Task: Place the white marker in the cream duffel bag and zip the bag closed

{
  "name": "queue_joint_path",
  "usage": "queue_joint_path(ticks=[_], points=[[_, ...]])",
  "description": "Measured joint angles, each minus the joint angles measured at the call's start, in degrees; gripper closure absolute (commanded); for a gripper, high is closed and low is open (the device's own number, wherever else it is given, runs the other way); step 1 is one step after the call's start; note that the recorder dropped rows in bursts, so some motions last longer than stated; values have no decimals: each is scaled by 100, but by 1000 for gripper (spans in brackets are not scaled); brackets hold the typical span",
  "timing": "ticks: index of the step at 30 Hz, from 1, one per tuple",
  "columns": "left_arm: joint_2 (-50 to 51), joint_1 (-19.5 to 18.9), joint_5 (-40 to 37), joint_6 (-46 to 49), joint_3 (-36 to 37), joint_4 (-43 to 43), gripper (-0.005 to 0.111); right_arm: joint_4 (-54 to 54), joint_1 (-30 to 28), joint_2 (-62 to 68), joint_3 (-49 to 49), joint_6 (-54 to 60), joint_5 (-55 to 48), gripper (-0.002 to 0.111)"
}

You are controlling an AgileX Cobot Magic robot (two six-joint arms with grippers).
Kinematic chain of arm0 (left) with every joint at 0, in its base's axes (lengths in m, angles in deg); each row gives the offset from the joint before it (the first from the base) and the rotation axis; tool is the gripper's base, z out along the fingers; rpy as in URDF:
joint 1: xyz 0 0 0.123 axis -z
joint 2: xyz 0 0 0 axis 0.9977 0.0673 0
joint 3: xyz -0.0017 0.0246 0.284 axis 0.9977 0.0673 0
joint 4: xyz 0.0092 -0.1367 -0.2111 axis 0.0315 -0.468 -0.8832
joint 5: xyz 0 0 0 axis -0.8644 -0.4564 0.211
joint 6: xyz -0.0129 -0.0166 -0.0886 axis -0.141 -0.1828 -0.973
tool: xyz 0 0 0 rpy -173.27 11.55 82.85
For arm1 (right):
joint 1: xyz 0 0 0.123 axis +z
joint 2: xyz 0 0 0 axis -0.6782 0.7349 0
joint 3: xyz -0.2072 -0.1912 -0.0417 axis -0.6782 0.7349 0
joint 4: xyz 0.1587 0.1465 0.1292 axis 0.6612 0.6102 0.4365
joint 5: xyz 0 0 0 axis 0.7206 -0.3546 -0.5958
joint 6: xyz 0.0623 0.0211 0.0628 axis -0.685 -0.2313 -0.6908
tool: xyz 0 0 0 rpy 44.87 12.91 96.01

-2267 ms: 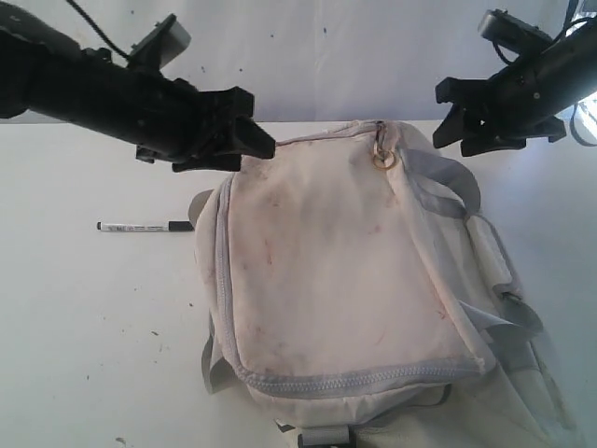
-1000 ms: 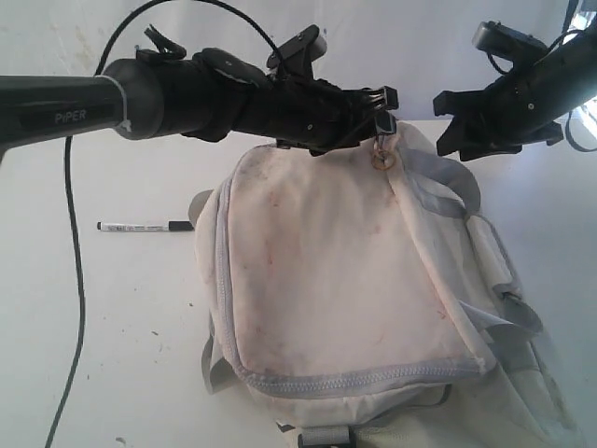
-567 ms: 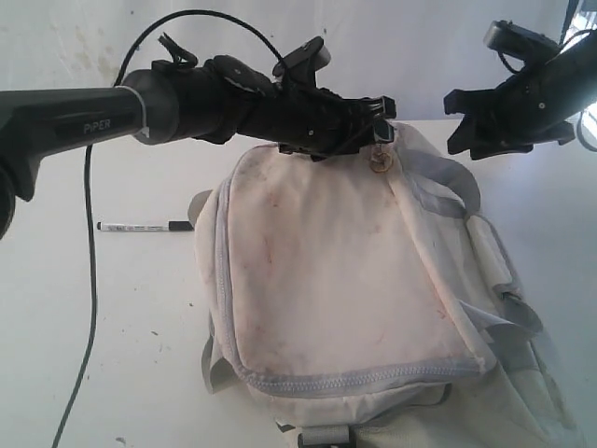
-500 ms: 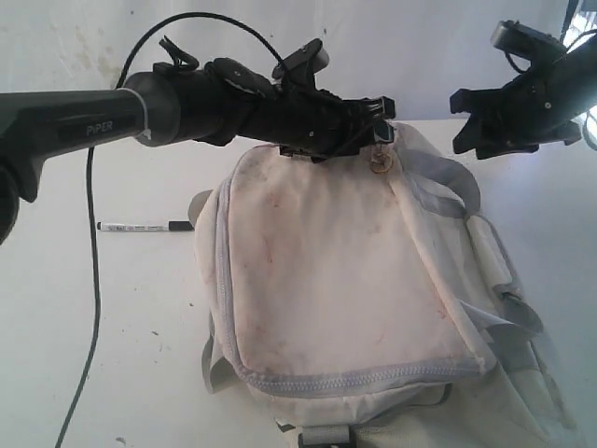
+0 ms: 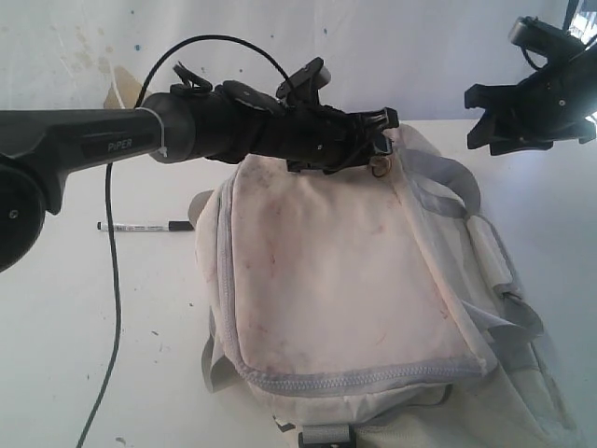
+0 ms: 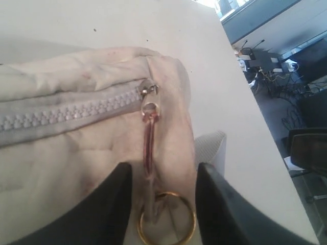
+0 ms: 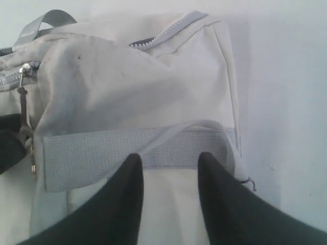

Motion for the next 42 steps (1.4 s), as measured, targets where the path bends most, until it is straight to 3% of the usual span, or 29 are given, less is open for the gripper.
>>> queue_joint_path(ticks=[12, 15, 17, 18, 24, 31, 42], points=[[50, 61, 191, 91, 0, -337, 69, 19, 0, 0, 0, -8, -10, 75], [91, 61, 242, 102, 0, -342, 84, 50, 0, 0, 0, -8, -10, 75], [138, 61, 240, 106, 0, -342, 104, 105, 0, 0, 0, -8, -39, 75], [151, 61, 215, 118, 0, -342, 106, 175, 0, 0, 0, -8, -63, 75], [188, -133, -539, 139, -200, -5, 107, 679, 0, 133, 0, 124, -343, 74], [188, -643, -2172, 232, -563, 181, 107, 2244, 0, 457, 0, 1776, -1045, 74], [264, -665, -2357, 277, -623, 686, 106, 2356, 0, 457, 0, 2050, -1089, 74]])
